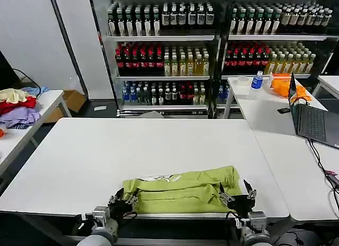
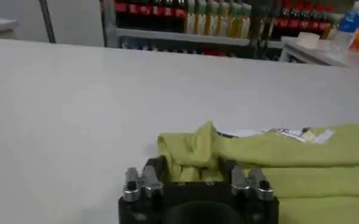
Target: Fold and organize the clothes.
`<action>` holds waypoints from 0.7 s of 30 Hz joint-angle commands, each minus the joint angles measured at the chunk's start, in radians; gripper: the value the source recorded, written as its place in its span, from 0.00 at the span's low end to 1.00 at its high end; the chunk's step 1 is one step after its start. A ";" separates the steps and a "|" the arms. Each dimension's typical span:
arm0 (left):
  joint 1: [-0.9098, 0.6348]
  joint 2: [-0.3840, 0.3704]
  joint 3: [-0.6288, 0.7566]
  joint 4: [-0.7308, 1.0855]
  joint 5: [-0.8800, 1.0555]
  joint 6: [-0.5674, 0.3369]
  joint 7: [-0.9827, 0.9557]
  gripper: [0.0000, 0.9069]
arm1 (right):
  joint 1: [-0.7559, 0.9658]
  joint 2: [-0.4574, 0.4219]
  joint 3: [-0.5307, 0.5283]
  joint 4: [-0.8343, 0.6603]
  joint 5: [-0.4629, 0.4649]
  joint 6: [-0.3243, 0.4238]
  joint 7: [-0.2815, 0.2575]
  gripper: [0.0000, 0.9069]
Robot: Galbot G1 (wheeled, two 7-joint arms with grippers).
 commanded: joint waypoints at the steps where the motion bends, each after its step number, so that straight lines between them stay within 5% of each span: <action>1: 0.006 -0.033 0.000 0.028 -0.025 -0.004 -0.002 0.02 | -0.010 0.004 -0.001 0.007 0.000 0.002 0.000 1.00; 12: 0.022 -0.017 -0.047 -0.017 -0.115 -0.025 0.024 0.02 | 0.005 0.011 -0.004 -0.001 0.020 -0.003 0.010 1.00; 21: -0.045 0.143 -0.173 -0.008 -0.208 -0.018 0.069 0.02 | 0.013 0.007 0.007 0.001 0.051 -0.008 0.017 1.00</action>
